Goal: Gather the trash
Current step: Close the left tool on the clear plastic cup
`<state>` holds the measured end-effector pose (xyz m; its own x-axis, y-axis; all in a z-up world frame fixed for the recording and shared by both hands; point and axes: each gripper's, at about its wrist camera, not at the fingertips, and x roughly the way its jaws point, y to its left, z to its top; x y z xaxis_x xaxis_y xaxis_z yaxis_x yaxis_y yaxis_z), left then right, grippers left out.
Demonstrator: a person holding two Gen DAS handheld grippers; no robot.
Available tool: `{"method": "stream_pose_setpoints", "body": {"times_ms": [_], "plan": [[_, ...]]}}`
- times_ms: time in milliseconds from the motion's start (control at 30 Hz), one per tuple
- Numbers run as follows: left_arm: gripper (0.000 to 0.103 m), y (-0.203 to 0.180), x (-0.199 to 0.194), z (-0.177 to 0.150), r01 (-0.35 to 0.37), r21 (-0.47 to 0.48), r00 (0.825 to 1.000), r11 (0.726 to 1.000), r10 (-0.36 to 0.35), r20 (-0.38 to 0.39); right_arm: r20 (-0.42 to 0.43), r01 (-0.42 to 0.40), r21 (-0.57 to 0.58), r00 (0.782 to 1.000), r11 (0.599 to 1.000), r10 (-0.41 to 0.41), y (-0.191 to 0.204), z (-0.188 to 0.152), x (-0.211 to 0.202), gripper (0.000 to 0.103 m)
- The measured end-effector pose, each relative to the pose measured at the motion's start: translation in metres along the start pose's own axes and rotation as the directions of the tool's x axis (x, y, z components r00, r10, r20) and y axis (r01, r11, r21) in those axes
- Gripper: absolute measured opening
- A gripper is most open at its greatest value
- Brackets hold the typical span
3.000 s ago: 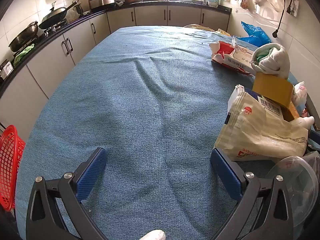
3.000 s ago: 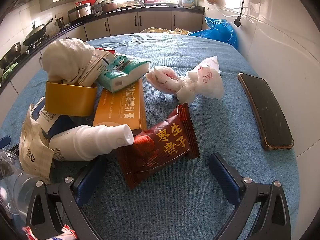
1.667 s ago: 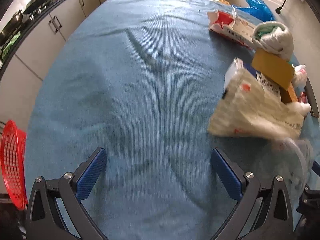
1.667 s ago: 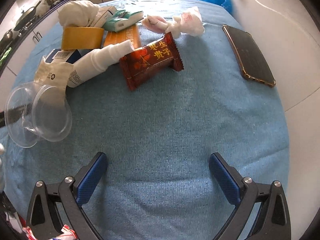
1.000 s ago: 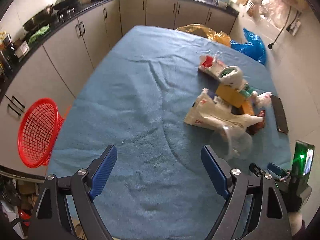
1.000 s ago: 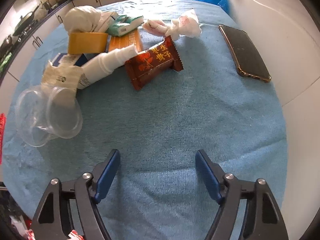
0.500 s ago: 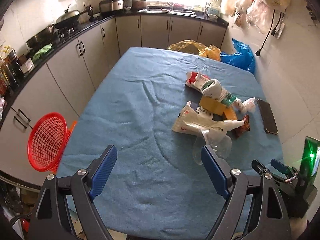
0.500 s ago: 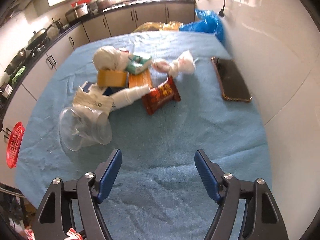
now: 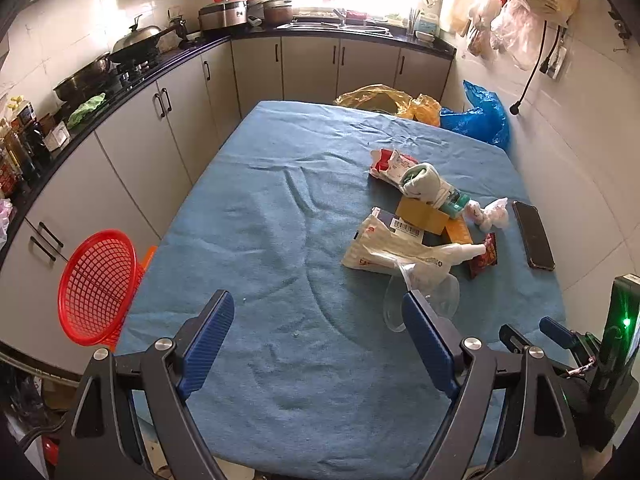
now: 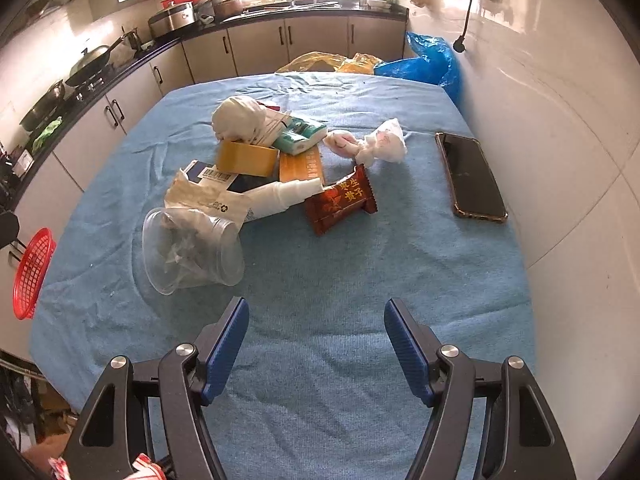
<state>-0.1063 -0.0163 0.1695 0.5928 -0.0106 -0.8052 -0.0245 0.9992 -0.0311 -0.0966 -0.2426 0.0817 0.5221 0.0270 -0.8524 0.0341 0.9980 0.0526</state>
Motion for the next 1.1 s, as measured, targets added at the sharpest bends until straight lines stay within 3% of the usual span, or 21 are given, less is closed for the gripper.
{"method": "stream_pose_setpoints", "body": {"times_ms": [367,633,733,867,1000,1100], "plan": [[0.085,-0.002,0.011,0.002,0.003,0.000,0.999,1.000,-0.003,-0.035,-0.024,-0.018,0.036,1.000,0.999,0.019,-0.009,0.002,0.013,0.075],[0.085,-0.001,0.032,0.003,0.059,-0.035,0.993,0.998,-0.062,-0.100,-0.088,-0.016,0.045,0.996,0.999,0.020,-0.016,0.000,0.030,0.074],[0.085,-0.005,0.041,0.005,0.095,-0.035,0.987,0.995,-0.099,-0.125,-0.107,-0.015,0.059,0.994,0.998,0.021,-0.022,-0.003,0.034,0.067],[0.085,-0.020,0.059,0.010,0.167,0.003,0.972,0.986,-0.164,-0.166,-0.131,-0.015,0.094,0.991,0.995,0.028,-0.032,-0.008,0.041,0.067],[0.085,-0.034,0.089,0.018,0.261,0.001,0.938,0.965,-0.253,-0.237,-0.151,-0.013,0.124,0.988,0.992,0.031,-0.042,-0.011,0.045,0.067],[0.084,-0.044,0.111,0.020,0.294,-0.002,0.915,0.956,-0.282,-0.289,-0.166,-0.008,0.138,0.986,0.990,0.031,-0.047,-0.013,0.048,0.067]]}}
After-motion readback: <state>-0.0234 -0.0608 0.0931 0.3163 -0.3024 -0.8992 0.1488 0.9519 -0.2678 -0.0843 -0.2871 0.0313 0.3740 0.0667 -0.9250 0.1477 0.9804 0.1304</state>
